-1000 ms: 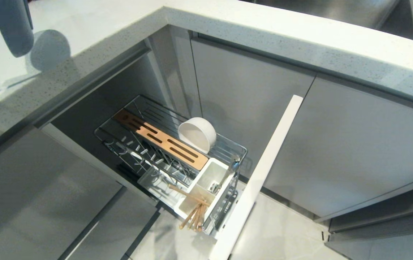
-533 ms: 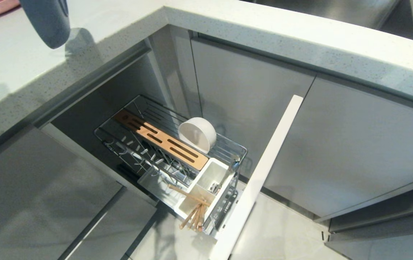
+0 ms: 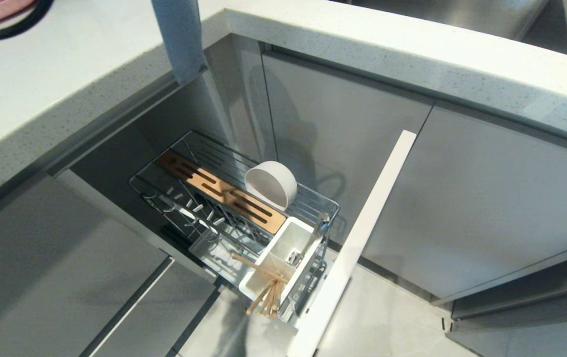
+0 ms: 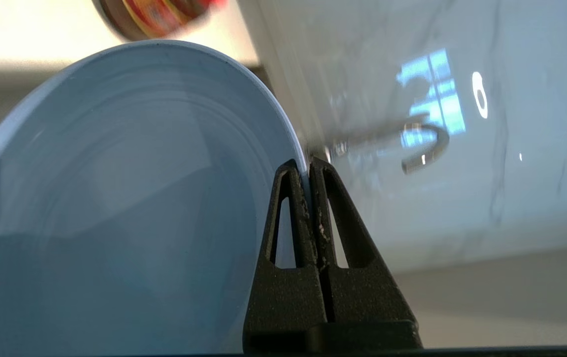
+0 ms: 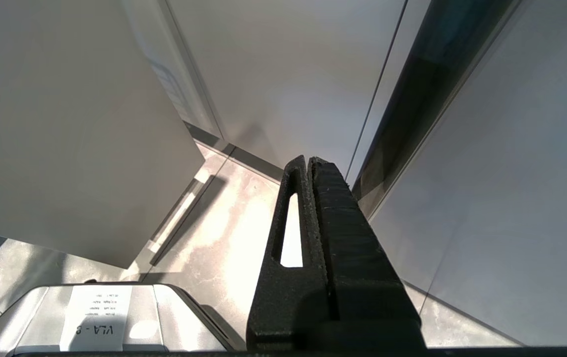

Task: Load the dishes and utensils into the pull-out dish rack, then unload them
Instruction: Pick up the plate and place it in the cupboard

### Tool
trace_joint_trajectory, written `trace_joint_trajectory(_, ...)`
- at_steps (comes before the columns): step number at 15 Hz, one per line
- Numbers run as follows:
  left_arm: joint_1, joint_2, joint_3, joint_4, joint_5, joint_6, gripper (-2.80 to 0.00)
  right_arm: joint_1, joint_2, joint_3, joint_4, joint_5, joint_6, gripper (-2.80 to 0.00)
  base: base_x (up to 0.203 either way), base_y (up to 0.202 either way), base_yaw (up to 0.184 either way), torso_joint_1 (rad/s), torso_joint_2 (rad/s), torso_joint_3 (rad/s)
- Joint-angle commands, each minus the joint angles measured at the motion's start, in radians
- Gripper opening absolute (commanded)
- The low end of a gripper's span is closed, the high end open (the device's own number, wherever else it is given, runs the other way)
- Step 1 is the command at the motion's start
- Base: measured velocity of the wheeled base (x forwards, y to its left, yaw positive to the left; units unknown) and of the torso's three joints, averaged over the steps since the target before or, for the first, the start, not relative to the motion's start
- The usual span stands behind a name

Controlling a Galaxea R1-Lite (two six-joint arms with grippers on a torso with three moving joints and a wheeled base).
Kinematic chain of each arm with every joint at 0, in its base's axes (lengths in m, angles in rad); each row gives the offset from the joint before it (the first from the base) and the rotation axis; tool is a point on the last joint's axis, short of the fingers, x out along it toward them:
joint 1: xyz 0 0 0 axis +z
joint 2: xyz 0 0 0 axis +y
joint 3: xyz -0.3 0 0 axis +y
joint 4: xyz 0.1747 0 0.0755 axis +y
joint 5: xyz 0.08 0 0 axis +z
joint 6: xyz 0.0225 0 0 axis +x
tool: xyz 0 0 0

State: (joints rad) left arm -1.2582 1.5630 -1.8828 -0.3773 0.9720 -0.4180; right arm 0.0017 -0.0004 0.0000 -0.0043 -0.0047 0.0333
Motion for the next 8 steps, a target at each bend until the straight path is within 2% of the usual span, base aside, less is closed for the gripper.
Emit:
trace_joint_trajectory(1, -0.031, 0.050, 0.045, -0.026, 0.007, -0.010, -2.80, 0.000, -0.004, 0.002, 0.000, -0.001, 0.000, -2.80, 0.000, 0.000, 0.000, 0.000, 0.00, 0.000)
trace_joint_trajectory(5, -0.023, 0.070, 0.154, -0.099, 0.008, -0.030, -2.80, 0.000, -0.004, 0.002, -0.001, 0.000, 0.000, -2.80, 0.000, 0.000, 0.000, 0.000, 0.00, 0.000)
trace_joint_trajectory(8, 0.009, 0.062, 0.259, -0.131, 0.024, -0.083, -2.80, 0.000, -0.004, 0.002, 0.000, 0.000, 0.000, -2.80, 0.000, 0.000, 0.000, 0.000, 0.00, 0.000)
